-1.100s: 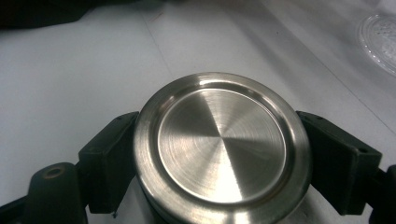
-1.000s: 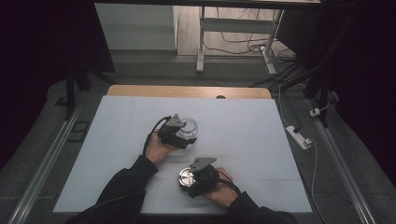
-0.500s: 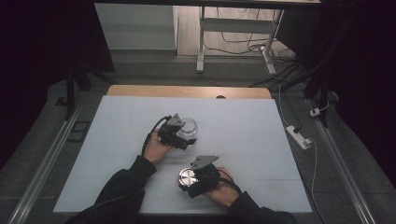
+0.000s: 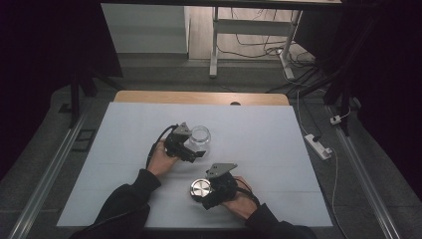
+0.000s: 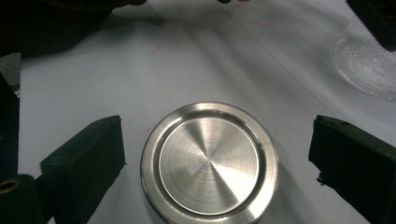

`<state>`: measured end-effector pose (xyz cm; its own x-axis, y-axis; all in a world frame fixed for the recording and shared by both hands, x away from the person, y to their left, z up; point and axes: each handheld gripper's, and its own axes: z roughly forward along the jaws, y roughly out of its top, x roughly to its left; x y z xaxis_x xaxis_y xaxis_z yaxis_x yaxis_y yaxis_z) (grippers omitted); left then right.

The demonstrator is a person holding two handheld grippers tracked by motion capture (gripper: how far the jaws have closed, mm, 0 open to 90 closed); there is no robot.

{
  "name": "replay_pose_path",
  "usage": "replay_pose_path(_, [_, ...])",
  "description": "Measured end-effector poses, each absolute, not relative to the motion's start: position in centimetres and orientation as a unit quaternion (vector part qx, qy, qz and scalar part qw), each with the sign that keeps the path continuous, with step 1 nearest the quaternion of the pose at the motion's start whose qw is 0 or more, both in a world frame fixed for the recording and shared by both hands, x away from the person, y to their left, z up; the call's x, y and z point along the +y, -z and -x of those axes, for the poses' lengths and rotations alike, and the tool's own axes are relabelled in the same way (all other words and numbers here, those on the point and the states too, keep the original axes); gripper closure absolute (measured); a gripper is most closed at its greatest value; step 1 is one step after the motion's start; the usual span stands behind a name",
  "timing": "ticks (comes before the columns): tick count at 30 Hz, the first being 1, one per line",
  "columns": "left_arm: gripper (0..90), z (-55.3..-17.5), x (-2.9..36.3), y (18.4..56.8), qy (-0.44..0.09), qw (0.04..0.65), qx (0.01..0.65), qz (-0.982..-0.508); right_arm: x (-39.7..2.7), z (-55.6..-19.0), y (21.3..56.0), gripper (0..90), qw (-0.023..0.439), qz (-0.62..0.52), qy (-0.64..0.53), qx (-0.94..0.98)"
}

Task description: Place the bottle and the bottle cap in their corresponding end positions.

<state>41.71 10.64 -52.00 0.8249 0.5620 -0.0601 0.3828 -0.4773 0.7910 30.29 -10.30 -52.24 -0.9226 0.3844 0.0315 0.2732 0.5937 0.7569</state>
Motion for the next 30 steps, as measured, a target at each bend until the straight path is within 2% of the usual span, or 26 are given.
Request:
replay_pose_path(8, [0.0,-40.9,11.8,51.7,-0.083,0.435,0.293,-0.848,-10.9,-30.5,51.7,0.0,0.062,-0.196,-0.419,0.884])
replay_pose_path(30, [0.0,-37.2,12.9,51.5,-0.076,0.427,0.282,-0.856,-12.4,-30.5,51.1,0.0,0.085,-0.205,-0.427,0.877])
